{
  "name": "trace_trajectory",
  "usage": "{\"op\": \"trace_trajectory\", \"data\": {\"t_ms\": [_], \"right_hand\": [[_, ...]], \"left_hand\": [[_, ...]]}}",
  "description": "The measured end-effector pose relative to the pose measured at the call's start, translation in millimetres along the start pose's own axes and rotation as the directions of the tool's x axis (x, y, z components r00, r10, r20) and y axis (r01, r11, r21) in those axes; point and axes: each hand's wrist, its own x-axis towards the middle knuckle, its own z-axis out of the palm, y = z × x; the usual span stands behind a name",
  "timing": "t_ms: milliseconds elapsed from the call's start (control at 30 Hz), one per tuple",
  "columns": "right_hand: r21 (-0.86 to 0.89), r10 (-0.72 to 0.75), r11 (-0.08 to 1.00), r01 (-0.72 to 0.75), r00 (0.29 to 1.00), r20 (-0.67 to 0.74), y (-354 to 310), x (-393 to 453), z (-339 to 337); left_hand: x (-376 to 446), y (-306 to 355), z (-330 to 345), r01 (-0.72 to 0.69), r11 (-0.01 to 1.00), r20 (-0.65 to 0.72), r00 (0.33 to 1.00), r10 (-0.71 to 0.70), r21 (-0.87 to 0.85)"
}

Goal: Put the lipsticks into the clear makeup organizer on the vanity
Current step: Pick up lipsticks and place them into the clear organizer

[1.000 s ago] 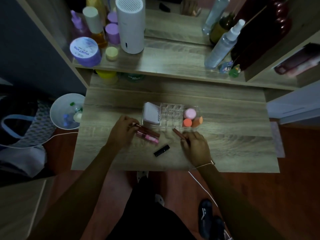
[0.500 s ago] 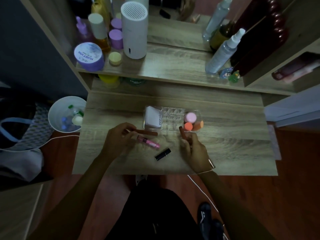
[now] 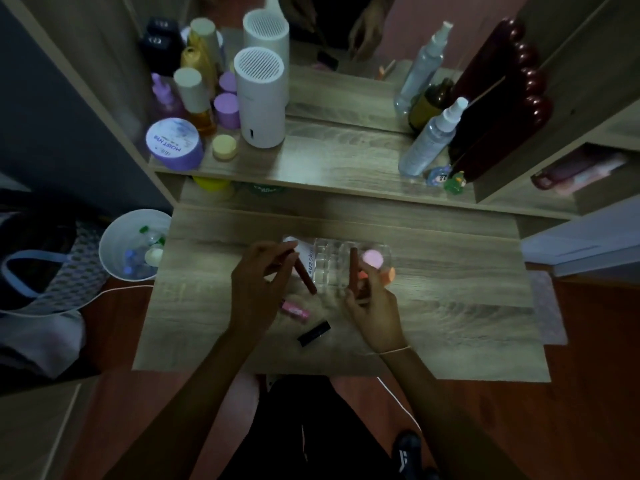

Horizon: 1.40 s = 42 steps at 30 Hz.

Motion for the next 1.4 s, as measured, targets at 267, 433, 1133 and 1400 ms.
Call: {"op": "trace_trajectory", "data": {"t_ms": [267,433,1133,1400], "right_hand": [[0.07,-0.056,0.996,0.051,0.996,0.072,-2.4,20.7,-6.0],[0.047,-0.008,0.999,0.003,0.994,0.107,0.5,27.4,-6.4],[-0.235,0.004,0.972,0.019,0.995,0.096,-5.5,52.4,-11.6],[-0.401,-0.063,0.911,0.098,0.993,0.1,-25.5,70.0,-18.5]], "left_hand": [[31.8,15.9,31.9,-0.059,0.998,0.08,0.995,0.057,0.021],[45.3,14.0,48.9,-0.059,0.998,0.139,0.988,0.064,-0.038],[45.8,-23.2,72.0,-0.008,0.999,0.319,0.948,-0.006,0.042],[46.1,-20.2,73.3,-0.007,0.999,0.274,0.962,-0.008,0.053]]}}
